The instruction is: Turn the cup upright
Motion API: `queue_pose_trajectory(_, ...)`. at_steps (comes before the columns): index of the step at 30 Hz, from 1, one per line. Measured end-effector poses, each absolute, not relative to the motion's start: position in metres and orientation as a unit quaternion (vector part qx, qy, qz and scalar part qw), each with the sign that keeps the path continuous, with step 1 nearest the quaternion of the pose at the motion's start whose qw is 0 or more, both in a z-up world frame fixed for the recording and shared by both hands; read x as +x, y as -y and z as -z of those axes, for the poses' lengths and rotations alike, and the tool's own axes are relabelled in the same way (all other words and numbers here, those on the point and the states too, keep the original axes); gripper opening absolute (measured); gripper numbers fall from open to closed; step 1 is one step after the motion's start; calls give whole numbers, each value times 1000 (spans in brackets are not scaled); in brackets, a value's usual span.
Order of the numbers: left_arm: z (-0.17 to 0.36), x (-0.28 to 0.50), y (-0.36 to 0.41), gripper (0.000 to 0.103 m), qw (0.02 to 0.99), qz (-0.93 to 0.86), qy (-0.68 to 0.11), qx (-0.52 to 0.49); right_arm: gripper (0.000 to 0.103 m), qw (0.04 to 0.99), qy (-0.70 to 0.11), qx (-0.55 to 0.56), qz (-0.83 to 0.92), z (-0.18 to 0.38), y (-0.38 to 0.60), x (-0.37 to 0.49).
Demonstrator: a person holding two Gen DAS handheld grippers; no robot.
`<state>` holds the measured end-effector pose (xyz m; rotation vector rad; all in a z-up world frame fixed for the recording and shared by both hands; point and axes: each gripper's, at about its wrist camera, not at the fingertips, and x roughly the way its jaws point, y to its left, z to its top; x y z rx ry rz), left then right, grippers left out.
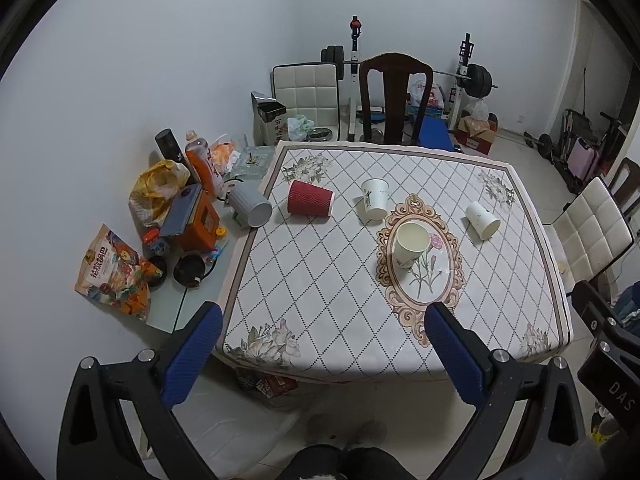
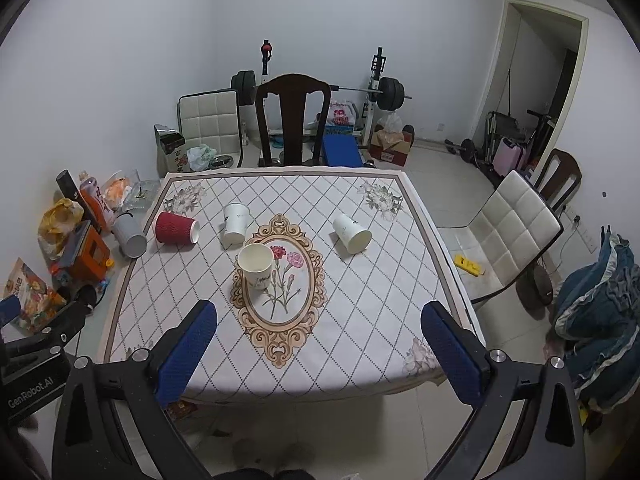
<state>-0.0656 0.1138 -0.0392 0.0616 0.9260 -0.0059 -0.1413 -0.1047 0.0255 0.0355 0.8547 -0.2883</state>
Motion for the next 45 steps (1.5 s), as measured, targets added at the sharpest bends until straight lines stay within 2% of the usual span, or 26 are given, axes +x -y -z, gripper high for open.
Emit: queue_pose_trajectory(45,31,-65,-103,103,886,13,-462,32,103,891,-437,19,125,-25,114,-140)
